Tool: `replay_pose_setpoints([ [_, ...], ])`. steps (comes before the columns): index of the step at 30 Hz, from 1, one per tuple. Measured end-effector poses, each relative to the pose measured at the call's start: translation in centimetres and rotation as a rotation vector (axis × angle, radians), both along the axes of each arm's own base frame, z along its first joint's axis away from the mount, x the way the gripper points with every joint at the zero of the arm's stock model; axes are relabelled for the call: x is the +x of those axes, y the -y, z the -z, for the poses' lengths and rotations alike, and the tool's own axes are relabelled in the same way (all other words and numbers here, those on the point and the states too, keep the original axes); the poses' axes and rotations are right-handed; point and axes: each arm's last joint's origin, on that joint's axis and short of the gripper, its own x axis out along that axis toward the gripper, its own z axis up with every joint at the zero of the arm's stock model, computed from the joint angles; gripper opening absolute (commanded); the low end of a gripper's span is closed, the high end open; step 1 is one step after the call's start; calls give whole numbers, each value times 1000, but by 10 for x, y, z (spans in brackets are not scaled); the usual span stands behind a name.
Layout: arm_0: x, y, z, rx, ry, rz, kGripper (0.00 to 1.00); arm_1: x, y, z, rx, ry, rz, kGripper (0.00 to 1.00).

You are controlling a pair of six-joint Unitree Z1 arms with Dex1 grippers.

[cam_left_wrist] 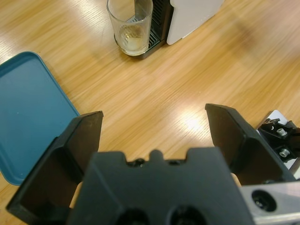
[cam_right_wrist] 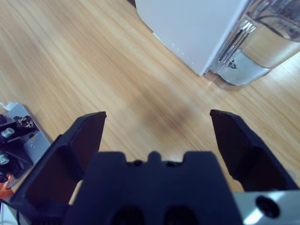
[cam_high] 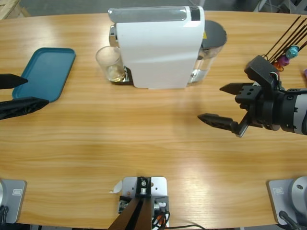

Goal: Pour coffee

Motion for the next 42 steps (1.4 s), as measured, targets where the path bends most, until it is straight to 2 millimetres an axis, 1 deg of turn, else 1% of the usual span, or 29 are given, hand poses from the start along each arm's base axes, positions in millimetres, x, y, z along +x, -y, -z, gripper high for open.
replay_pose_setpoints([
  [17, 0, 0, 0, -2, 2, 0, 950, 4, -3, 6, -31, -12, 11, 991],
  [42, 0, 0, 0, -2, 2, 0, 954, 4, -4, 7, -36, -14, 12, 987],
])
